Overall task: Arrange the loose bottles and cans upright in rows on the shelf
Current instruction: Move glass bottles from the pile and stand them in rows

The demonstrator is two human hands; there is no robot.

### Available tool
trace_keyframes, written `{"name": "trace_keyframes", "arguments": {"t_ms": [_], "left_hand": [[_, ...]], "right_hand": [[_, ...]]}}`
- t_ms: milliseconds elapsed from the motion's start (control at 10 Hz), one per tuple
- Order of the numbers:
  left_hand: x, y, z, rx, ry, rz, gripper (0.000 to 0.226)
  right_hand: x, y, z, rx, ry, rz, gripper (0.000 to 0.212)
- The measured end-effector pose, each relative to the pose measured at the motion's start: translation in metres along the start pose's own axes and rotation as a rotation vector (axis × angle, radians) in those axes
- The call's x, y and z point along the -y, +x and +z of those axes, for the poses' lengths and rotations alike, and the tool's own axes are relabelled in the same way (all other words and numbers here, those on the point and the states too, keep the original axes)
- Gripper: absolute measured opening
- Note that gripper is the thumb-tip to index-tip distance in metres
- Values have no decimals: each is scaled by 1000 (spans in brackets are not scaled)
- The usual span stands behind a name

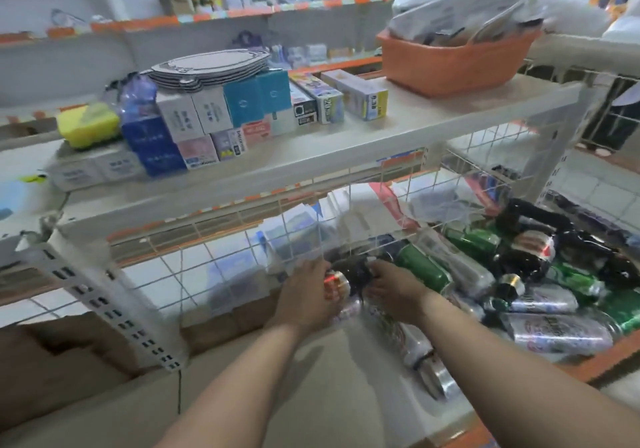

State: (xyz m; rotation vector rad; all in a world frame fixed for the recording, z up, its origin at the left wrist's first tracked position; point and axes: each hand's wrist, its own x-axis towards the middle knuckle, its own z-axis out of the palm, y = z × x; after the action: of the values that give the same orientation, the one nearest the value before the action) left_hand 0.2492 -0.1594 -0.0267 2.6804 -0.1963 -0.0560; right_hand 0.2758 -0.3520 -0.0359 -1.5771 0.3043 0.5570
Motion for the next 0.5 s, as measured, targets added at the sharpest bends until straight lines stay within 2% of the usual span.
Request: {"name": "trace_keyframes", "arguments": {"t_ms": [100,200,300,500], "left_hand": [[0,6,9,8,107,-59,80],[-1,11,22,-66,258,-100,83],[-4,17,31,-73,385,-107,85],[-14,16,45,-155,464,-196,82]], "right_hand": [[-6,20,-3,125,170,-93,32],[-6,25,-3,42,75,-114,25],[-10,33,-10,123,399,11,23],[-4,22,-13,212,475,11,40]]}}
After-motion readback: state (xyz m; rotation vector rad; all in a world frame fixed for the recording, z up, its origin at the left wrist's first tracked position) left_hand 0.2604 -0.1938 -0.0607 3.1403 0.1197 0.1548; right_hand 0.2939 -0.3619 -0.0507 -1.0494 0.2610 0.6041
